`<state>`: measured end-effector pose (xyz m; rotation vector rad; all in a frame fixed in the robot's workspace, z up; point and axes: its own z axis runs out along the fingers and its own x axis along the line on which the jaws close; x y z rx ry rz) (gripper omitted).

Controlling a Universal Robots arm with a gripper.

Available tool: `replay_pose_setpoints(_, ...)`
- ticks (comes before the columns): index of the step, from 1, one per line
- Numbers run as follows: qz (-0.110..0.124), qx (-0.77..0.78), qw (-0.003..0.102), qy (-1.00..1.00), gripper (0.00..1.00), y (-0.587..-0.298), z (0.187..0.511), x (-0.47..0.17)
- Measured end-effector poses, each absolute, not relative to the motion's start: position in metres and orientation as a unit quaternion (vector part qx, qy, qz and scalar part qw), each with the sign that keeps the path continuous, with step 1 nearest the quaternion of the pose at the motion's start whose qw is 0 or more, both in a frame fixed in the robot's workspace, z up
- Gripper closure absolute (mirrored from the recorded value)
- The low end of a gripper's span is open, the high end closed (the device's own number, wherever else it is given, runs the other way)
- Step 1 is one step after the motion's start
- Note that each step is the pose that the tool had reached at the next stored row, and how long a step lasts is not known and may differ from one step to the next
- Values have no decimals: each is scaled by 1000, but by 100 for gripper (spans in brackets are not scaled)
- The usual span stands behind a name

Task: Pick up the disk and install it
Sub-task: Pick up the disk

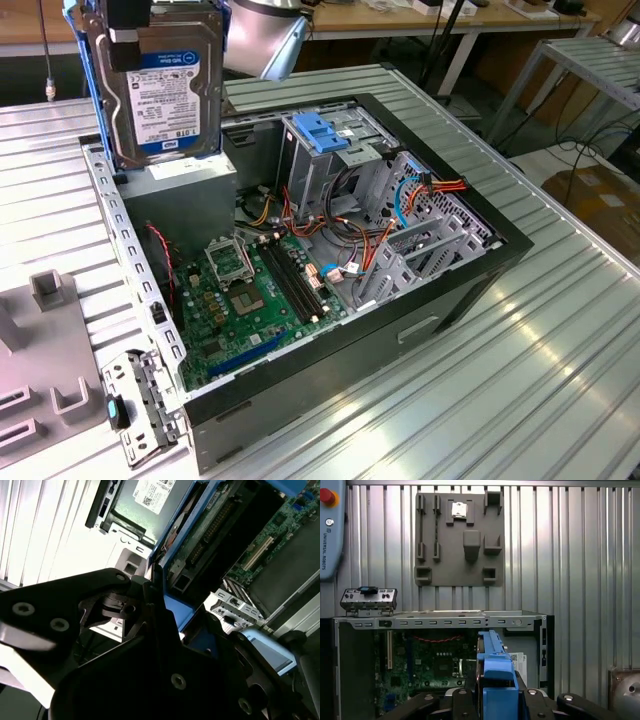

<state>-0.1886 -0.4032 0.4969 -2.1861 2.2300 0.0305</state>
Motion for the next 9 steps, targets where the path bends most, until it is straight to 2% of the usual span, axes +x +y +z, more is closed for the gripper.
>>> replay_pose_setpoints(9,9,-700,9,714,63,-412,495,-172)
